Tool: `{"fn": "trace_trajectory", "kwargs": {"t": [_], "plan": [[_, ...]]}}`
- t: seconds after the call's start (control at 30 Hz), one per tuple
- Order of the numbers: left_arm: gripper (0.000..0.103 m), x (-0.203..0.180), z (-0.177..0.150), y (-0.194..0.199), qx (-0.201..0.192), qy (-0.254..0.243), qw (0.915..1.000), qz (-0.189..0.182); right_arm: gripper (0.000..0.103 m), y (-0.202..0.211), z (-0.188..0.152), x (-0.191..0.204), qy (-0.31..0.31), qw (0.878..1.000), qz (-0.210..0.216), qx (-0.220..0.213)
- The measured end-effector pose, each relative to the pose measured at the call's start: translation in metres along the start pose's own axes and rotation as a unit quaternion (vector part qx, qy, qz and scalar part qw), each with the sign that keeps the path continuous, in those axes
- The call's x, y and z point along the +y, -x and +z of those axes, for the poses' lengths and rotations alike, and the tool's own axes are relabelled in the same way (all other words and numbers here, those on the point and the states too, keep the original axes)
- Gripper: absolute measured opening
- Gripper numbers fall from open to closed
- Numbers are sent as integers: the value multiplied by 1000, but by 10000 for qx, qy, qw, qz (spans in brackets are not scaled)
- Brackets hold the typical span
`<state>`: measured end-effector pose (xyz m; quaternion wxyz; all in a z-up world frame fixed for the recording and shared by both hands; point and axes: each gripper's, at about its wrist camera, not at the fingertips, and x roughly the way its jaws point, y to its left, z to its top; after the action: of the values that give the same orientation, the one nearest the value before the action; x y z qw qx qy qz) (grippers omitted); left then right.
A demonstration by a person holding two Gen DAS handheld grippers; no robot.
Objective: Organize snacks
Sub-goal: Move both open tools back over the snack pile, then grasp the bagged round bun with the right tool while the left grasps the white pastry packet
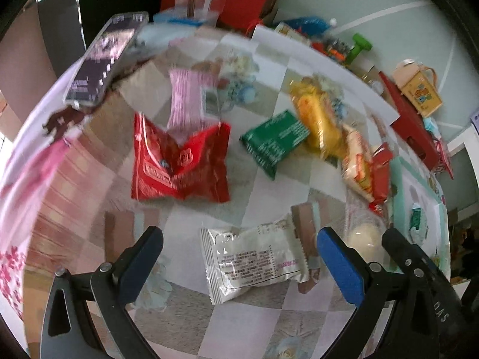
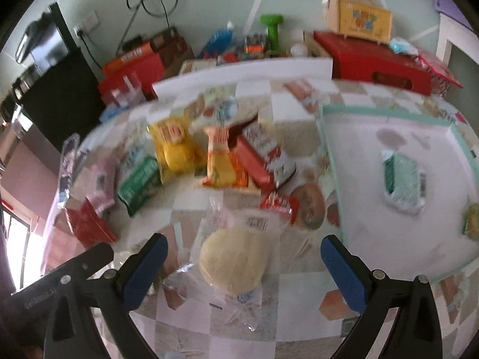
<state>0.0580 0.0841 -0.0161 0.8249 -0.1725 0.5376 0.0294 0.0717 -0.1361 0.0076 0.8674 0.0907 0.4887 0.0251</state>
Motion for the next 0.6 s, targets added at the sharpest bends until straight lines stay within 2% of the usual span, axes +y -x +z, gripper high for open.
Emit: {"fn": "trace_trajectory", "kwargs": {"t": [0.2,0.3,0.6], "plan": [[102,5,-2,-20,375,196,9991,-78,103,-22,-7,2,89,9993,-194,316],[102,6,-2,-25,479,252,9985,-83,103,-30,-8,0,44,9990,-130,427],[102,4,-1,-29,481,243,9985,-4,103,-34,-8,-4,-44,9987,-29,514]]}}
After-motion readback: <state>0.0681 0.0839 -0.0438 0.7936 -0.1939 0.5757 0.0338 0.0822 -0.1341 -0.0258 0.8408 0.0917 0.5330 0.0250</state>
